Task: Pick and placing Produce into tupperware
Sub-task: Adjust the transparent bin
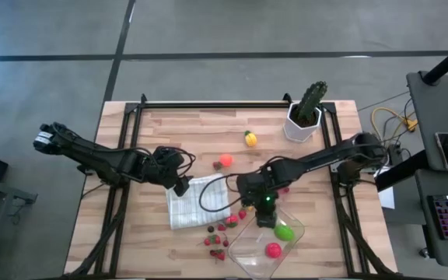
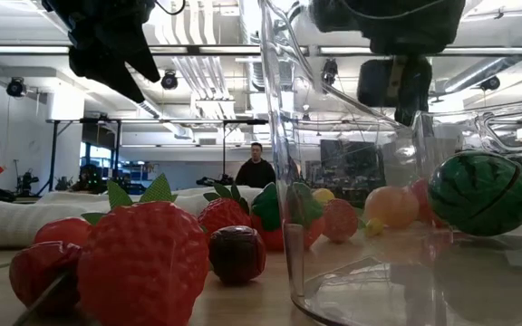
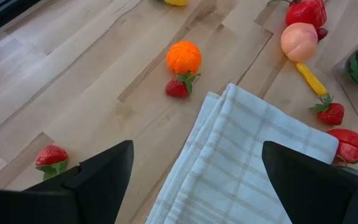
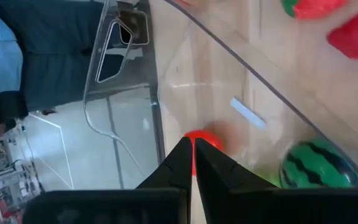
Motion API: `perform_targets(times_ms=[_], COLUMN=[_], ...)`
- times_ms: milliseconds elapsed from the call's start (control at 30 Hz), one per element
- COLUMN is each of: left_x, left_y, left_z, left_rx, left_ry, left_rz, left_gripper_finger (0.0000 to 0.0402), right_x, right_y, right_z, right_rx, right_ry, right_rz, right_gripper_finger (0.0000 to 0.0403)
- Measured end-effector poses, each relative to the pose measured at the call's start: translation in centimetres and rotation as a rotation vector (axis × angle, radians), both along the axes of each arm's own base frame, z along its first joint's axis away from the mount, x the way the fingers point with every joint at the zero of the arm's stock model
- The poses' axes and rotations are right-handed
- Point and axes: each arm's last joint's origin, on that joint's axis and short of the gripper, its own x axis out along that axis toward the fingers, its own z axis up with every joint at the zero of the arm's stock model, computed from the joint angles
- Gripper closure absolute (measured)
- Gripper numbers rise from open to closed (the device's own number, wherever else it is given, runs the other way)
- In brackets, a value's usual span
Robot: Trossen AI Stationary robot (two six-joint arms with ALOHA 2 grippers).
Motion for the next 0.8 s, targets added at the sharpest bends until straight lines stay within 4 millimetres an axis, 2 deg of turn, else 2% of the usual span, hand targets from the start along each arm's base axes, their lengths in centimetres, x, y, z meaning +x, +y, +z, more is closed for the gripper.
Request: perform_targets(times_ms=[533, 800], left_x=[-0.1, -0.2], left_y=[0.0, 0.1], left_z=[-0.1, -0.2], left_rx=[0.008, 0.013], left_ry=[0.014, 0.031], left_rz=[-0.007, -0.008], left_gripper_finger=[0.0061, 0.0061], right_x=[3.6, 5.1], right_y=[3.1, 3.7], right_z=[-2.3, -2.1], right_rx=[-0.021, -0.111], right_ry=[-0.053, -0.144], right_rz=[0.085, 0.103], right_gripper_finger=[0.039, 0.039])
